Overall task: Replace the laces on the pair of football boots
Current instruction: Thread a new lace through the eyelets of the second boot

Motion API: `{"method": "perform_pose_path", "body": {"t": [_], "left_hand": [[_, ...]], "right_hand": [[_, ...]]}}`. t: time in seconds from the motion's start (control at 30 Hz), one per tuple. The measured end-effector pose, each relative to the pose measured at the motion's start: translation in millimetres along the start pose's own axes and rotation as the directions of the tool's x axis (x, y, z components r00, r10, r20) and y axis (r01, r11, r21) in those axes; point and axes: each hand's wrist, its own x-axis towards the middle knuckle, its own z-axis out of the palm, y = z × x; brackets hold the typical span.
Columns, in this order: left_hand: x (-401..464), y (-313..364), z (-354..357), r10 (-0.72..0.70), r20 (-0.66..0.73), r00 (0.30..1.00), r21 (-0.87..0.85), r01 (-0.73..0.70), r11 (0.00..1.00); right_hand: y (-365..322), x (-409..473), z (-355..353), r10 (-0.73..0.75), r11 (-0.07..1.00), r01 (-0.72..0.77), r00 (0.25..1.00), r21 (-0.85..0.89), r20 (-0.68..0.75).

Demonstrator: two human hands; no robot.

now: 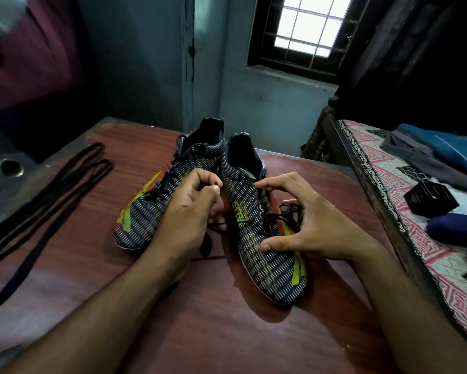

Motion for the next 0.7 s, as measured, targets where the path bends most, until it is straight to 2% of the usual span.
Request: {"method": "perform_pose_path", "body": {"t": [0.07,0.1,0.13,0.2,0.33,0.37,0.4,0.43,0.47,0.5,0.53,0.57,0.6,0.63,0.7], "left_hand": [[-2.5,-3.5,-1.1,0.017,0.008,1.0,0.119,-0.018,0.993],[-3.1,-6.2,-2.9,0.063,0.037,0.997,0.244,-0.07,0.967],[-3.7,-7.8,-4.3,0.101,0.094,0.99,0.386,-0.13,0.913],[-5.0,-11.9,-11.1,0.141,0.207,0.968,0.632,-0.242,0.736],[0.3,-7.2,-15.8,0.358,0.308,0.882,0.732,-0.46,0.503],[1.7,-7.0,-15.4,0.414,0.297,0.861,0.736,-0.482,0.475],[2.4,-7.7,-14.1,0.473,0.239,0.848,0.717,-0.483,0.503],[2.8,-7.3,-12.9,0.494,0.135,0.859,0.653,-0.452,0.607],[1.7,-3.0,-10.5,0.446,0.008,0.895,0.492,-0.391,0.778],[-0.5,4.1,-6.4,0.323,-0.098,0.941,0.226,-0.295,0.928],[-2.1,10.0,-2.7,0.166,-0.147,0.975,-0.035,-0.173,0.984],[-3.4,14.2,-0.9,0.062,-0.152,0.986,-0.185,-0.09,0.979],[-3.7,16.7,-0.2,0.028,-0.151,0.988,-0.21,-0.059,0.976],[-4.5,16.7,-0.2,0.051,-0.151,0.987,-0.155,-0.075,0.985],[-4.6,8.6,-3.8,0.21,-0.108,0.972,0.163,-0.191,0.968]], "right_hand": [[0.6,0.6,0.7,-0.005,1.0,0.005,1.0,-0.005,0.005],[1.3,0.5,0.5,-0.007,1.0,0.007,1.0,-0.009,0.002],[1.8,0.4,0.4,-0.009,1.0,0.009,1.0,-0.012,0.001],[2.5,0.5,-0.2,-0.008,1.0,0.008,1.0,-0.019,0.001],[3.1,0.5,0.6,-0.007,0.999,0.007,1.0,-0.035,-0.01],[3.5,0.8,1.1,-0.006,0.999,0.006,1.0,-0.042,-0.019],[4.1,1.1,1.6,-0.005,0.999,0.003,1.0,-0.044,-0.028],[4.3,1.6,2.0,-0.001,0.999,0.0,0.999,-0.045,-0.036],[4.6,1.8,2.3,0.001,0.999,-0.003,0.999,-0.049,-0.044],[5.2,2.1,2.3,0.001,0.998,-0.004,0.999,-0.057,-0.054],[5.8,2.5,2.8,0.001,0.998,-0.005,0.998,-0.066,-0.06],[6.4,2.8,3.5,0.002,0.997,-0.006,0.998,-0.074,-0.064],[6.5,2.8,3.9,0.002,0.997,-0.008,0.998,-0.077,-0.07],[6.7,3.1,4.3,0.005,0.997,-0.011,0.997,-0.077,-0.074],[6.6,3.3,4.5,0.015,0.997,-0.021,0.997,-0.076,-0.077]]}}
